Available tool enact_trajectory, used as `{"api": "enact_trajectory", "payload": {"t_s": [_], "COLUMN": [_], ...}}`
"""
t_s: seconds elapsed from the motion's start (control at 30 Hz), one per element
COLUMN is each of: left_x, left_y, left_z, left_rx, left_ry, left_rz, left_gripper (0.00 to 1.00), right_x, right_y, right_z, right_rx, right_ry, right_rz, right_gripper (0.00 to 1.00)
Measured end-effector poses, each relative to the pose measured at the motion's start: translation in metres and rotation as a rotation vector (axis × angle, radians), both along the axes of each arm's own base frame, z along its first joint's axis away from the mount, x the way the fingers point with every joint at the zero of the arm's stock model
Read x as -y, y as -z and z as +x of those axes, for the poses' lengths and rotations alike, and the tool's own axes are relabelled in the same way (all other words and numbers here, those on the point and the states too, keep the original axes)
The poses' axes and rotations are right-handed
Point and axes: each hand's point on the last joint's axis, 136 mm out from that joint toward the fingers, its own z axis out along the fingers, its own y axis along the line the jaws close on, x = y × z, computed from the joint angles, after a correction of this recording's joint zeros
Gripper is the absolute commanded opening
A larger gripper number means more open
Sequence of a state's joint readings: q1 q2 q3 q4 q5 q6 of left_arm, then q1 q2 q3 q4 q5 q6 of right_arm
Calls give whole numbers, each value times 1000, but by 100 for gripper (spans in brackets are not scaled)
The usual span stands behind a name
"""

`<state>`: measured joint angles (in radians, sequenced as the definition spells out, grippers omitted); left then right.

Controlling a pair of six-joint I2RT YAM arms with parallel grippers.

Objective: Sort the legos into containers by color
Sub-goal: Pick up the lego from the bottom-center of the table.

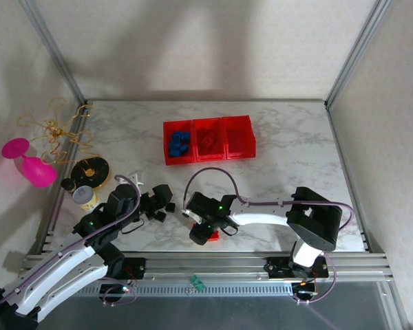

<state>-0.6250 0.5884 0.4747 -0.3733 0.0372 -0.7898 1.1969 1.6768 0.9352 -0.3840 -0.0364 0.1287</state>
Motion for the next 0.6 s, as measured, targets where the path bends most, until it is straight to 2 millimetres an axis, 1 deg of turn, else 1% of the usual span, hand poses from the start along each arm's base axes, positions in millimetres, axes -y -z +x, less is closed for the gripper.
{"api": "enact_trajectory", "payload": {"t_s": [0.17, 0.23, 0.3, 0.43, 0.6], "left_x": [-1, -1, -2, -2, -2], "left_y": [1, 1, 1, 1, 1], "left_z": [0, 0, 0, 0, 0], "left_rx": [-2, -3, -2, -2, -2], "left_ry": [-4, -4, -6, -7, -7], "left_rz": [5, 6, 7, 7, 7], "left_gripper": [100, 100, 100, 100, 100], "right_x": [-5, -7, -8, -9, -12], "right_y": [-1, 0, -1, -2, -6], "right_z": [5, 6, 6, 7, 11], "right_rx": [21, 22, 23, 23, 34], "right_ry": [-8, -9, -10, -6, 7], "right_rz": [-4, -4, -3, -1, 8], "right_gripper": [56, 48, 44, 38, 37]}}
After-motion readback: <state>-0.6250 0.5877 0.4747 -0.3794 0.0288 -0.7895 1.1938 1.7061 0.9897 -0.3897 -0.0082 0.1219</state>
